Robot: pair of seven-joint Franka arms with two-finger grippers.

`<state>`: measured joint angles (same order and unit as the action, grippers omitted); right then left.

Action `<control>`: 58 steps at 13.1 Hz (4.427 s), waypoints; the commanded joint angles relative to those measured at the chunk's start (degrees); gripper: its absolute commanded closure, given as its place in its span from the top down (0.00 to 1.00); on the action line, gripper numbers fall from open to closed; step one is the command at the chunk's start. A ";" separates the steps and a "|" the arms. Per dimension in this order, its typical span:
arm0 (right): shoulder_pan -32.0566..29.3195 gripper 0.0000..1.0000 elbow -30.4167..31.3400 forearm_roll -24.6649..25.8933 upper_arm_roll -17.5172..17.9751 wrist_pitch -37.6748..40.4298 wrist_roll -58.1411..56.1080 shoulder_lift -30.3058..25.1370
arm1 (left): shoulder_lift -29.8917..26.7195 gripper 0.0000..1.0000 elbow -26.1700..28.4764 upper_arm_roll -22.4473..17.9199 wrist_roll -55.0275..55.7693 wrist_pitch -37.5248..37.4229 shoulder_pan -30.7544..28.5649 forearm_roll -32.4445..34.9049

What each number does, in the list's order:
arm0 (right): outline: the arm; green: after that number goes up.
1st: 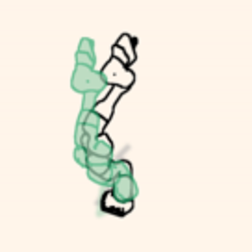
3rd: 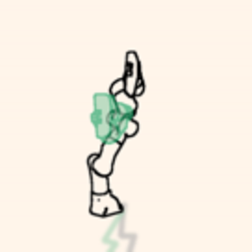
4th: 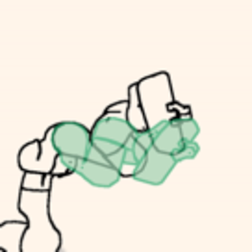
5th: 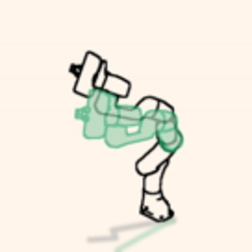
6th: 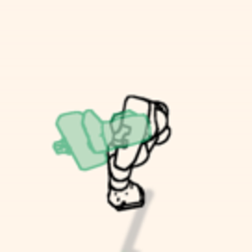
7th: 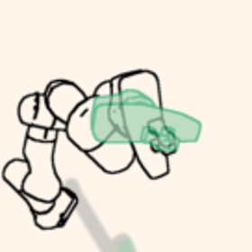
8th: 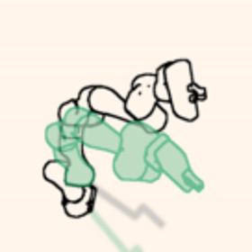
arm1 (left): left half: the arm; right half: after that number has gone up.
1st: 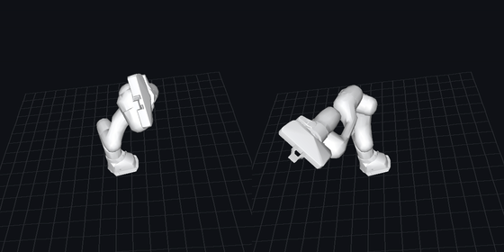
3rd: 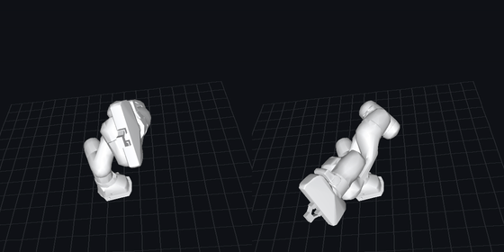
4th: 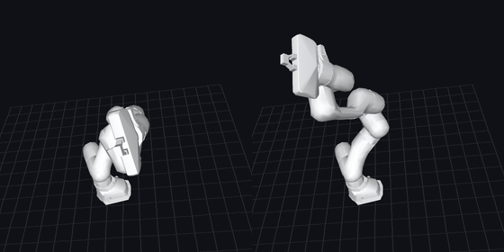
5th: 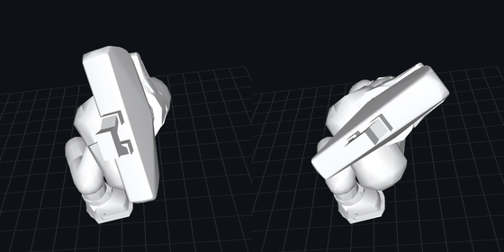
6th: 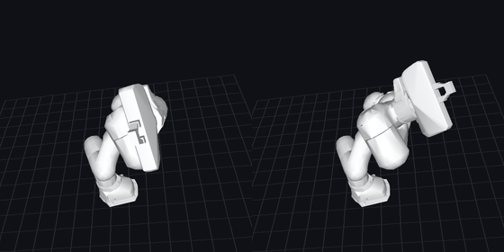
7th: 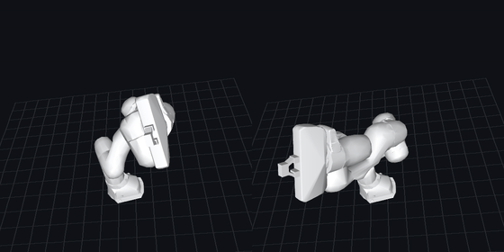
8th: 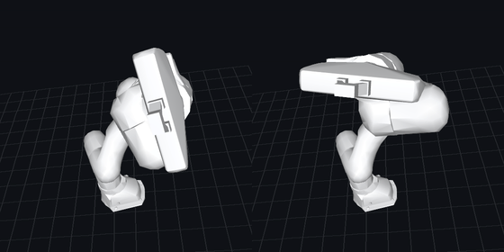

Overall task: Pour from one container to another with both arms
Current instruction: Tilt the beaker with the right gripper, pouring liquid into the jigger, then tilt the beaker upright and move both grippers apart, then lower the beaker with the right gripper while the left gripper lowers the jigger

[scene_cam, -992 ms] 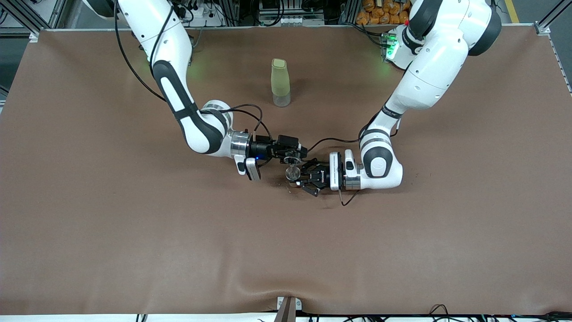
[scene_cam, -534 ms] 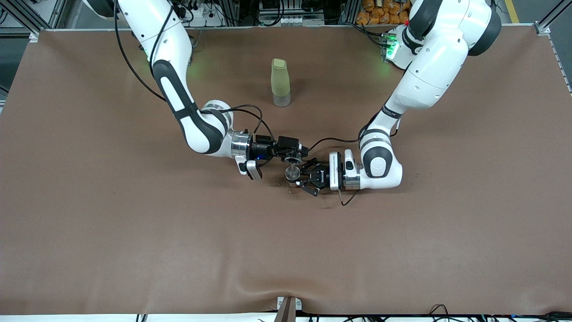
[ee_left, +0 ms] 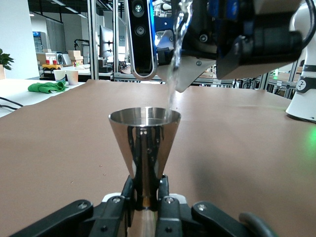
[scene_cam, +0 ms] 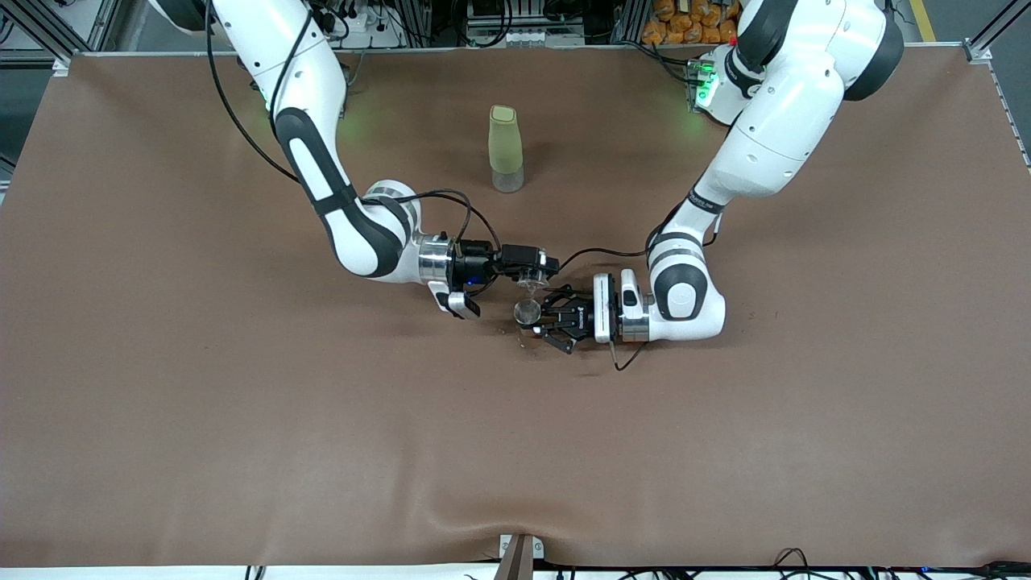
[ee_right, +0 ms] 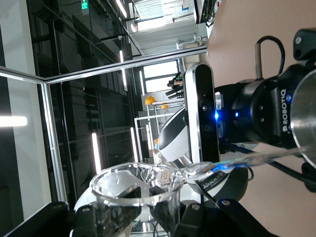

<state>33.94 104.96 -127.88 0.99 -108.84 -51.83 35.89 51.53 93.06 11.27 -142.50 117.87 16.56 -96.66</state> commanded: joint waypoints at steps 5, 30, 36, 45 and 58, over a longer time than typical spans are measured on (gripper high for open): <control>-2.03 0.00 0.07 1.32 0.50 1.35 4.54 -0.83 | -0.21 0.00 0.01 0.16 -1.47 -0.80 -0.30 -0.81; -14.07 0.00 -2.66 40.41 -22.61 25.68 -62.67 -1.00 | -0.65 0.00 -0.16 -0.19 -0.59 -17.83 -13.91 12.18; -24.61 0.00 -2.66 50.69 -22.97 31.48 -82.87 -0.12 | -0.38 0.00 -0.34 -0.19 -0.68 -25.04 -26.30 26.51; -35.34 0.00 -2.66 58.18 -22.97 36.07 -104.86 6.55 | 0.41 0.00 -0.78 -0.28 0.03 -29.45 -40.72 41.02; -39.66 0.00 -6.70 58.01 -22.97 33.43 -119.03 19.39 | 3.92 0.11 -1.48 -0.54 -0.32 -31.91 -46.09 43.75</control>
<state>-4.06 99.26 -70.63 -22.63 -75.70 -159.64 53.77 55.21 92.41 10.41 -142.50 87.58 -28.67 -54.19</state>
